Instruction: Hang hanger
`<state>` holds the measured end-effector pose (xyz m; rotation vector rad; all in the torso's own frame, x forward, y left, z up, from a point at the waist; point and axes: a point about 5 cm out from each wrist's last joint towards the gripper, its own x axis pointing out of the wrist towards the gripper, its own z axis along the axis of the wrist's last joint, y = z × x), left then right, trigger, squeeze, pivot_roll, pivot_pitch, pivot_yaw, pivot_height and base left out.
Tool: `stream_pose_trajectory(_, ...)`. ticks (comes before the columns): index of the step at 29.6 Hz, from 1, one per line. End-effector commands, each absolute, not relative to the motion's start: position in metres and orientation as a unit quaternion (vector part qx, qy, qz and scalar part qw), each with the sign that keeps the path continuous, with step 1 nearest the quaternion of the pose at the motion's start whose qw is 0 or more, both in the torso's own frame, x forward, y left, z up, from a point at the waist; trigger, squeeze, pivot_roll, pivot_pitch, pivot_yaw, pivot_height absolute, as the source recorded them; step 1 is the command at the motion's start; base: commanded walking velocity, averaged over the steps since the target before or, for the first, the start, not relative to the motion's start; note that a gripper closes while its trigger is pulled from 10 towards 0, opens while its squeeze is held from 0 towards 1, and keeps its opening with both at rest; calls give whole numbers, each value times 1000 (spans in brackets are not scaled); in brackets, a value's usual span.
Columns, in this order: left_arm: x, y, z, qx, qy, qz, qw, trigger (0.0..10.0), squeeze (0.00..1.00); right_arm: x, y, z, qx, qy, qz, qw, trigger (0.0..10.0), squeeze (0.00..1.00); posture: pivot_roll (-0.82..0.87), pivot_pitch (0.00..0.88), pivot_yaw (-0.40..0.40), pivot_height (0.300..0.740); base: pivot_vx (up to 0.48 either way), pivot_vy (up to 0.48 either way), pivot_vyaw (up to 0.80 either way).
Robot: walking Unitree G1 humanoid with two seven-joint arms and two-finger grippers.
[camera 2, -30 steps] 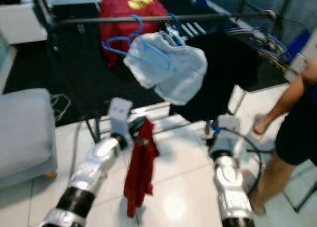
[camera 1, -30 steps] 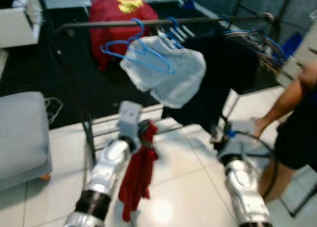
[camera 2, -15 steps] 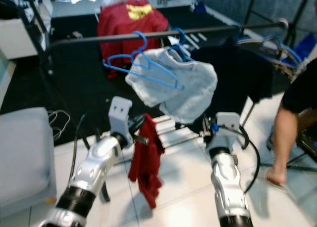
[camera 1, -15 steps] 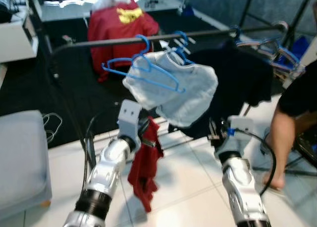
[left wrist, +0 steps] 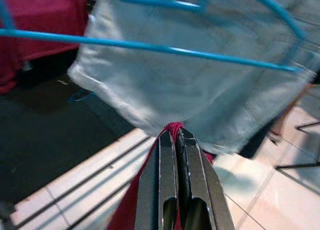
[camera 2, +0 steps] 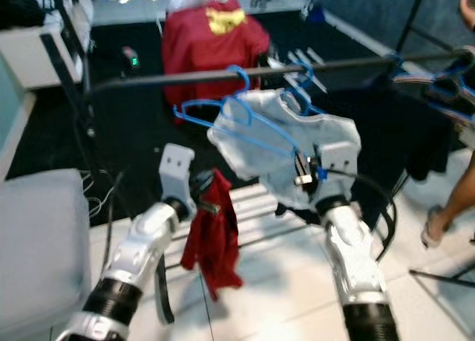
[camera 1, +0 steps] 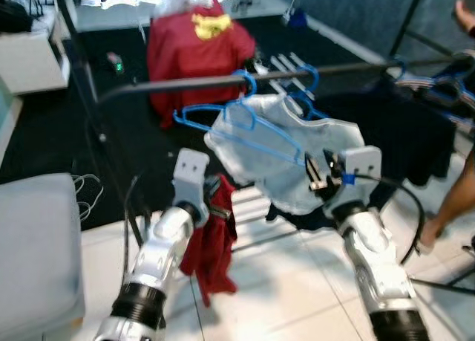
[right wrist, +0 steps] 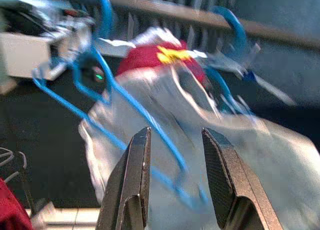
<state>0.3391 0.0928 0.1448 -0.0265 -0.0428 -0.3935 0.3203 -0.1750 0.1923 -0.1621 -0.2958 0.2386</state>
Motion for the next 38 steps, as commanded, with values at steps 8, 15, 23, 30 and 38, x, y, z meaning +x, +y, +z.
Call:
stream_pose_trajectory(8,339,100,143,-15,-24,-186,982,10000,0,318,-164,195,-92,-143,167,971,10000,0,-91,109,-43,740,394,0,0)
stream_pose_trajectory(15,339,102,142,-18,-20,-178,984,10000,0,312,-155,209,-101,-161,190,963,10000,0,-94,127,-40,740,39,0,0)
stream_pose_trajectory(23,339,103,142,-16,-19,-178,984,10000,0,311,-153,210,-101,-158,198,962,10000,0,-94,134,-39,740,0,0,0)
stream_pose_trajectory(30,339,103,142,-16,-18,-179,984,10000,0,311,-153,211,-104,-150,195,964,10000,0,-94,138,-37,740,0,0,0)
stream_pose_trajectory(38,340,103,142,-15,-17,-181,983,10000,0,313,-160,213,-91,-143,193,966,10000,1000,-92,144,-32,740,0,0,0)
